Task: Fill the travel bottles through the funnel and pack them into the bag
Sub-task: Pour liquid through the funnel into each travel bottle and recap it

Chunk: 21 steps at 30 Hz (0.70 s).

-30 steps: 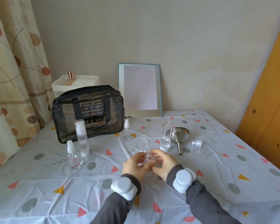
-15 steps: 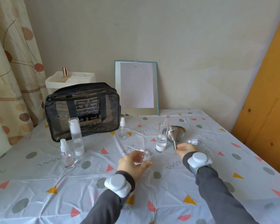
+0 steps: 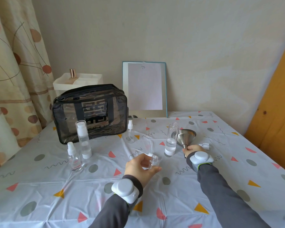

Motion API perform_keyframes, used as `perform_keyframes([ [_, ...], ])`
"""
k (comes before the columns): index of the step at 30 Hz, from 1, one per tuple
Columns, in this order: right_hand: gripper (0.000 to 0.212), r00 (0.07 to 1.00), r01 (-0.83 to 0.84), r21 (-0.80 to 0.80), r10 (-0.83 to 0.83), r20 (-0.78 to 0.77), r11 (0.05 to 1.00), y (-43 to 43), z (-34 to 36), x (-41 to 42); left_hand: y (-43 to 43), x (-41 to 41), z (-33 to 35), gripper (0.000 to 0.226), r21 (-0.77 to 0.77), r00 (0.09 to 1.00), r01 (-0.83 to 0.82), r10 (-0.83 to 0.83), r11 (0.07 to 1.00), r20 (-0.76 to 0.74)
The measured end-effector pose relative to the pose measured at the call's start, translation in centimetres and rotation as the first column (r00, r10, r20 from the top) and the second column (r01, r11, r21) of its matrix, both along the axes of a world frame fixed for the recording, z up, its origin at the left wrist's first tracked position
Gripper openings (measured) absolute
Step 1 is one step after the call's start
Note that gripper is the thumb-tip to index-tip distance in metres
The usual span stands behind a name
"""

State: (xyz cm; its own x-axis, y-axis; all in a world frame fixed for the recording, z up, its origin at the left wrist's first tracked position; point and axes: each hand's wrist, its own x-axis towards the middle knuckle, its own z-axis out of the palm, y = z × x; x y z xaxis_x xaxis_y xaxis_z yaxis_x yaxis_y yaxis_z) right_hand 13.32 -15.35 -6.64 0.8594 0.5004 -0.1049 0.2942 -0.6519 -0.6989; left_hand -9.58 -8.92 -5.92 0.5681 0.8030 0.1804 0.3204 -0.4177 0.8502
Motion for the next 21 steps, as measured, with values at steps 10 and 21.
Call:
perform_keyframes([
  [10,0.031,0.992,0.125,0.192,-0.116,-0.056,0.973,1.1,-0.8,0.4,-0.1,0.0,0.1,0.030,-0.008,1.000,-0.006,0.006,1.000,0.014],
  [21,0.011,0.983,0.152,0.463,-0.184,0.024,0.873,0.3,6.9,-1.3,0.0,-0.1,0.0,0.030,-0.012,1.000,0.000,0.000,1.000,0.012],
])
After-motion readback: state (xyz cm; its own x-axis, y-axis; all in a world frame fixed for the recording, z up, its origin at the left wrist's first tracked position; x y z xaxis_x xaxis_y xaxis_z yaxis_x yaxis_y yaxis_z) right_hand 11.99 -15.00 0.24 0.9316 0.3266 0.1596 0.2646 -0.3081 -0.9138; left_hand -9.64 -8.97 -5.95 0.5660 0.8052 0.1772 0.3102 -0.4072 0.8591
